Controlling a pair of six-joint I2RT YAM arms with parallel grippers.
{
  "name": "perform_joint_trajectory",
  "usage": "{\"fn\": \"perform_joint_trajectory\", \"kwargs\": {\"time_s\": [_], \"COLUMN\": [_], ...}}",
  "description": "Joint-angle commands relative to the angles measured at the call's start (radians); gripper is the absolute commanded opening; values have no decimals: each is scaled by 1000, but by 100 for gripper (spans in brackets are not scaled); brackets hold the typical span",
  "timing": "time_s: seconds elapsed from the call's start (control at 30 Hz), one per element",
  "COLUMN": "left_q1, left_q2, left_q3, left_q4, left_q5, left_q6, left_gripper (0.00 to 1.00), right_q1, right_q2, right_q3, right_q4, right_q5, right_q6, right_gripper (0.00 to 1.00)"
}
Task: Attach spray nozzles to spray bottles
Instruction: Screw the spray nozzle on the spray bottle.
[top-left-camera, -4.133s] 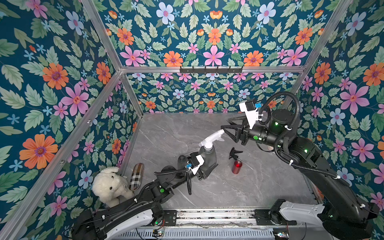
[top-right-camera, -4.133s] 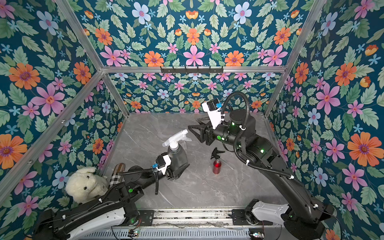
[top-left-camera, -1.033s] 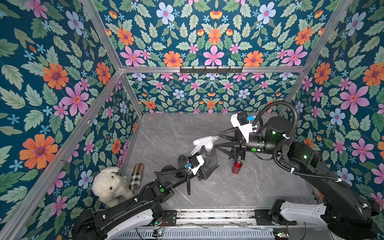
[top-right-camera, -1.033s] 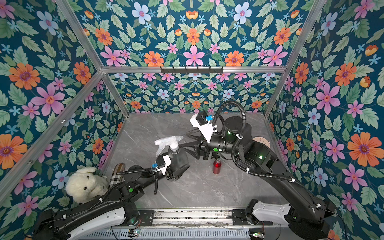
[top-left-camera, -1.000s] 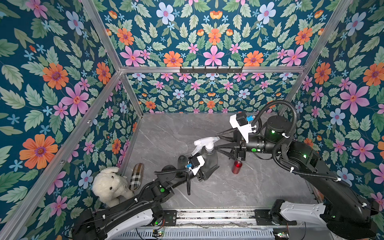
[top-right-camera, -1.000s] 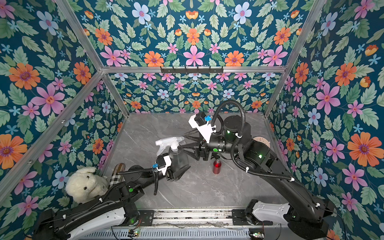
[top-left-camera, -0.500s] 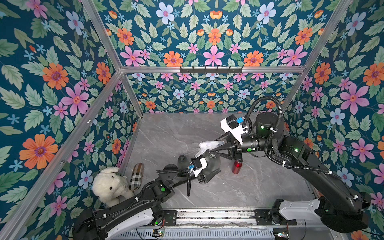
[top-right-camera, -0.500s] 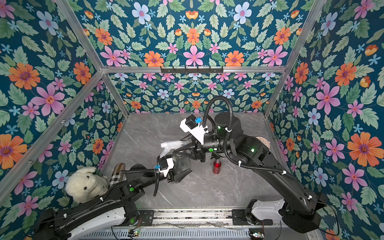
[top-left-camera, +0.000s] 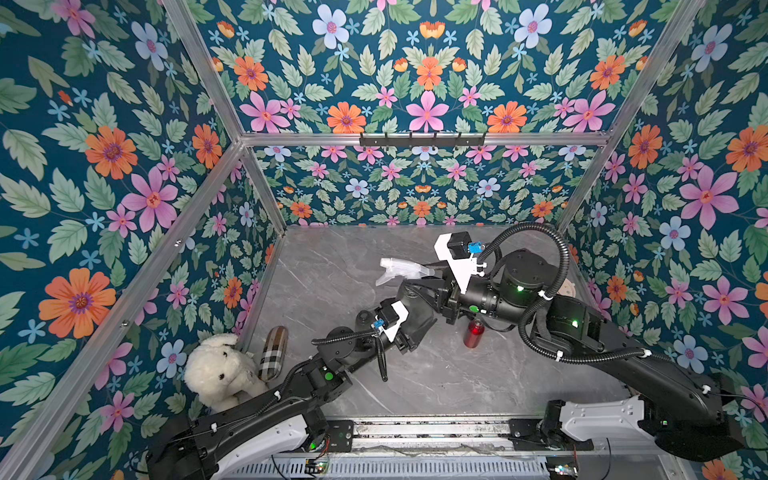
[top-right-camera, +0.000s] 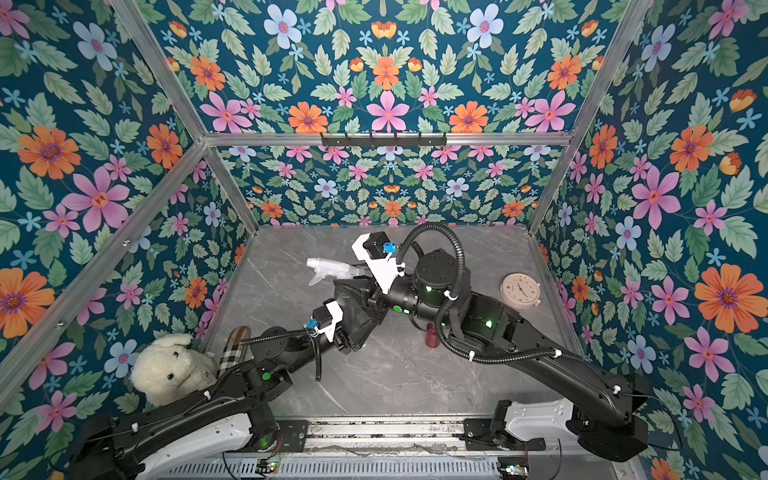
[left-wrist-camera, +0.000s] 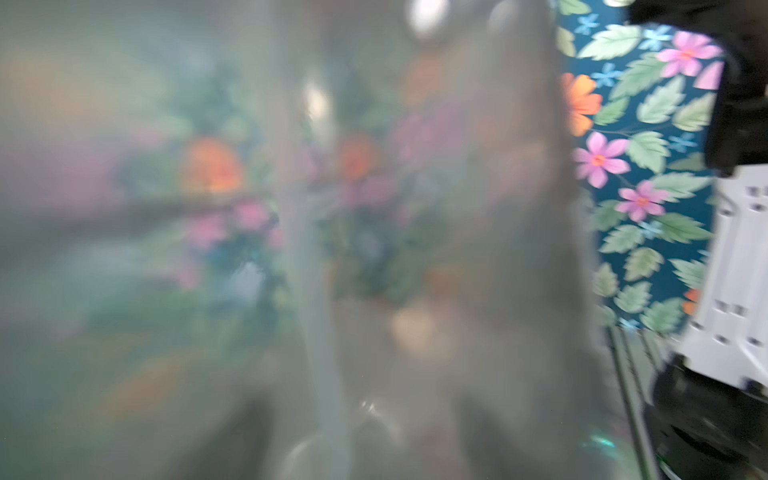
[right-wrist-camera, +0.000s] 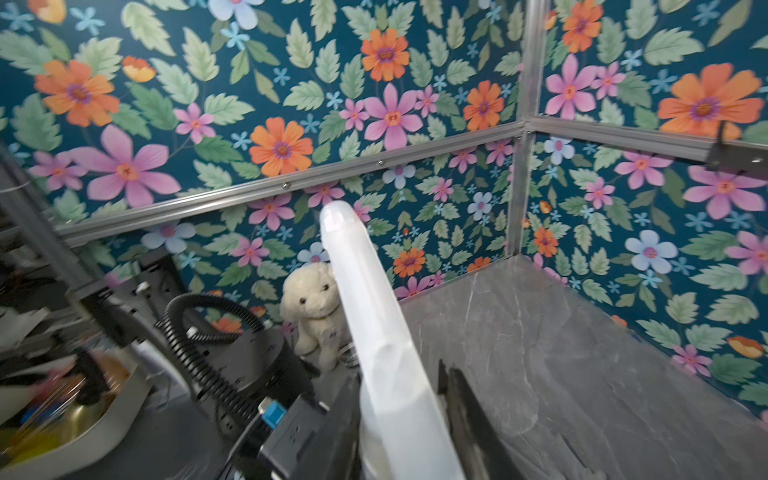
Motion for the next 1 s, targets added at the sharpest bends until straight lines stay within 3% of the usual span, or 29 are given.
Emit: {"fn": "perform_joint_trajectory", "kwargs": {"time_s": [0.0, 0.13, 0.23, 0.43, 0.57, 0.63, 0.77, 0.87, 0.97], "left_q1": [1, 0, -1, 0, 1, 1, 1, 2, 7], "left_q2": [26, 63, 85, 63, 48, 37, 6, -21, -36], "left_q3": [28, 49, 64, 55, 46, 38, 20, 10, 15], "left_q4": [38, 35, 19, -13, -21, -17, -15, -29, -73], "left_q5": [-102, -157, -178, -165, -154, -139, -59, 69, 180], "left_q6": [24, 31, 35, 32, 23, 24, 28, 31, 28], "left_gripper": [0, 0, 0, 0, 0, 0, 0, 0, 0], "right_q1": [74, 121, 132, 126, 117, 95, -89, -215, -277], "right_q2": [62, 162, 208, 83, -26, -64, -100, -77, -57], "right_q3": [-9, 37, 67, 29, 28, 47, 61, 83, 114], "right_q4": [-123, -173, -200, -120, -131, -191, -275, -289, -286], "right_q5": [177, 370, 423, 418, 285, 207, -138, -360, -561], "right_q6": [127, 255, 293, 151, 46, 59, 125, 125, 82], "right_gripper": [26, 26, 32, 54, 62, 65, 69, 69, 69]}}
